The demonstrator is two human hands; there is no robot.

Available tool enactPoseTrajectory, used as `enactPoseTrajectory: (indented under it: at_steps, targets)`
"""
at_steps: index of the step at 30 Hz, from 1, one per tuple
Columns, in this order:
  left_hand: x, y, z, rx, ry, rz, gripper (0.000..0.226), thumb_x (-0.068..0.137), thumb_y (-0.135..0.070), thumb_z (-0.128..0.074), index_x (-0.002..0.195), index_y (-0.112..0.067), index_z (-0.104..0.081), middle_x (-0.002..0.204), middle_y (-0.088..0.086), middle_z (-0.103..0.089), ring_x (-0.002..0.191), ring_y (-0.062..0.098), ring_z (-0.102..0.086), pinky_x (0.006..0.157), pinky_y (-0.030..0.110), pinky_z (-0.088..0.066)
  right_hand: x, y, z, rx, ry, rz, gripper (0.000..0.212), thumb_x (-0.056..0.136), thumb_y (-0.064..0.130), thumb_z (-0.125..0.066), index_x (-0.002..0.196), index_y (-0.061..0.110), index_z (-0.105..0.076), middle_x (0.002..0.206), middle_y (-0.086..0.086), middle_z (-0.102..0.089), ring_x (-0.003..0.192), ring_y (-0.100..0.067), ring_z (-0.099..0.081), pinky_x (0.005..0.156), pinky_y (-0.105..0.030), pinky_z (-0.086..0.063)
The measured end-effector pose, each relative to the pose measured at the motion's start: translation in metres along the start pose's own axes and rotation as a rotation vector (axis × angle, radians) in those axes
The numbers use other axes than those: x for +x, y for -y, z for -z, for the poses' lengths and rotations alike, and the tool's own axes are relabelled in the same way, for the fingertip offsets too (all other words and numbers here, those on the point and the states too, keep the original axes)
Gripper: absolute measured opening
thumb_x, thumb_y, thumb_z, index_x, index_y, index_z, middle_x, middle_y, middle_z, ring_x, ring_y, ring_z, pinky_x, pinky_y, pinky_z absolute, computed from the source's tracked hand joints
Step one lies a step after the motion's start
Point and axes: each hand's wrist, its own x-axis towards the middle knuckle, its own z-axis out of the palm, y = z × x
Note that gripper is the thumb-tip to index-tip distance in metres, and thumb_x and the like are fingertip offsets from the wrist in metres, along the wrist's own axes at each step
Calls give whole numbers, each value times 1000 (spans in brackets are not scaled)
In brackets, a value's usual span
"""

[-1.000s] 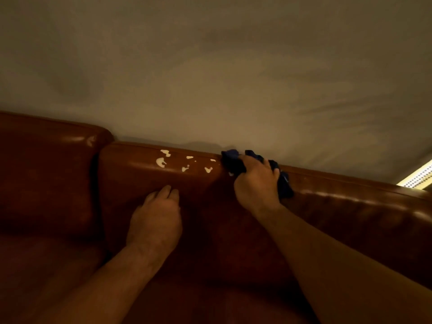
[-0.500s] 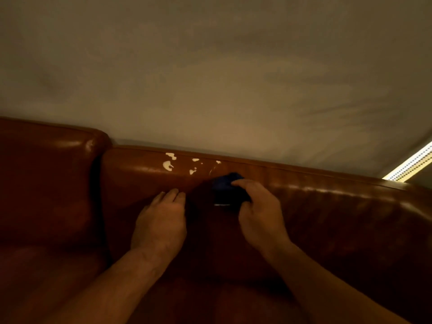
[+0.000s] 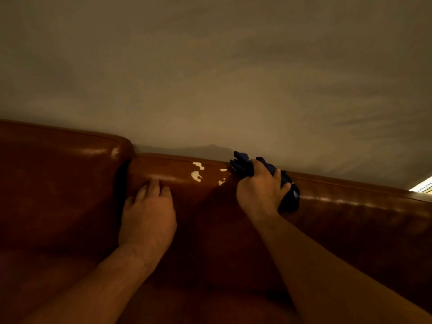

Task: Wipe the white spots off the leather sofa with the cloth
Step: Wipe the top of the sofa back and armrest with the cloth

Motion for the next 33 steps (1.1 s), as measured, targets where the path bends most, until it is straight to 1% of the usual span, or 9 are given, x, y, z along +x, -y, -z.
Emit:
enactPoseTrajectory:
  at_steps: [10, 18, 20, 21, 23, 26, 29, 31, 33]
  targets:
    - [10, 4, -1, -15, 53, -15, 42, 92, -23, -50, 132, -12, -46, 152, 12, -29, 135, 22, -36, 107, 36, -40, -15, 23, -10, -45, 96, 184, 54, 82, 10, -45, 132, 32, -47, 143, -2, -46, 142, -25, -20, 117, -51, 2]
    - [11, 9, -1, -59, 64, -31, 52, 92, -21, -52, 141, -12, -38, 155, 11, -22, 140, 21, -30, 110, 35, -37, -51, 18, -20, 51, 151, 374, 52, 82, 1, -44, 126, 26, -56, 144, 6, -45, 143, -12, -16, 117, -30, 5]
    - [10, 9, -1, -69, 61, -36, 53, 92, -21, -52, 142, -13, -37, 156, 10, -21, 140, 21, -29, 110, 34, -36, -61, 11, -23, 95, 156, 402, 49, 83, -1, -44, 122, 23, -59, 137, 5, -52, 139, -13, -27, 119, -32, -5]
    - [10, 10, 0, -76, 62, -40, 54, 92, -22, -52, 142, -14, -36, 156, 9, -21, 140, 21, -29, 110, 33, -36, -65, 9, -23, 160, 164, 386, 46, 83, -2, -44, 119, 22, -61, 129, 4, -57, 132, -16, -39, 117, -36, -21]
    - [10, 13, 0, -96, 58, -46, 54, 92, -21, -52, 142, -15, -36, 156, 8, -21, 140, 20, -29, 110, 33, -36, -68, 11, -13, 343, 129, 289, 45, 82, -6, -44, 107, 26, -64, 107, 5, -62, 108, -17, -57, 97, -33, -45]
    - [10, 19, 1, -122, 40, -57, 51, 94, -20, -49, 143, -16, -35, 156, 6, -21, 141, 18, -28, 111, 32, -36, -44, 25, 9, 507, -119, 151, 51, 79, -11, -41, 107, 25, -63, 99, 6, -62, 84, -13, -61, 71, -17, -48]
    - [12, 24, 2, -164, 2, -66, 49, 95, -20, -47, 143, -18, -36, 156, 2, -26, 139, 15, -32, 110, 30, -36, -8, 47, 19, 444, -122, 116, 51, 84, -9, -39, 123, 20, -55, 101, 6, -56, 66, -7, -54, 47, -10, -41]
    - [13, 27, 3, -185, -27, -73, 48, 96, -18, -45, 143, -19, -37, 155, 1, -29, 137, 15, -35, 108, 29, -36, 2, 62, 5, 287, -19, 174, 48, 85, -5, -41, 125, 19, -53, 103, 2, -57, 76, -10, -54, 64, -16, -45]
    - [14, 29, 4, -209, -43, -79, 47, 96, -16, -44, 143, -18, -39, 154, 0, -31, 136, 14, -37, 106, 27, -37, -1, 70, -17, 169, 87, 230, 47, 82, 2, -42, 123, 24, -53, 105, -5, -64, 92, -23, -58, 88, -37, -48]
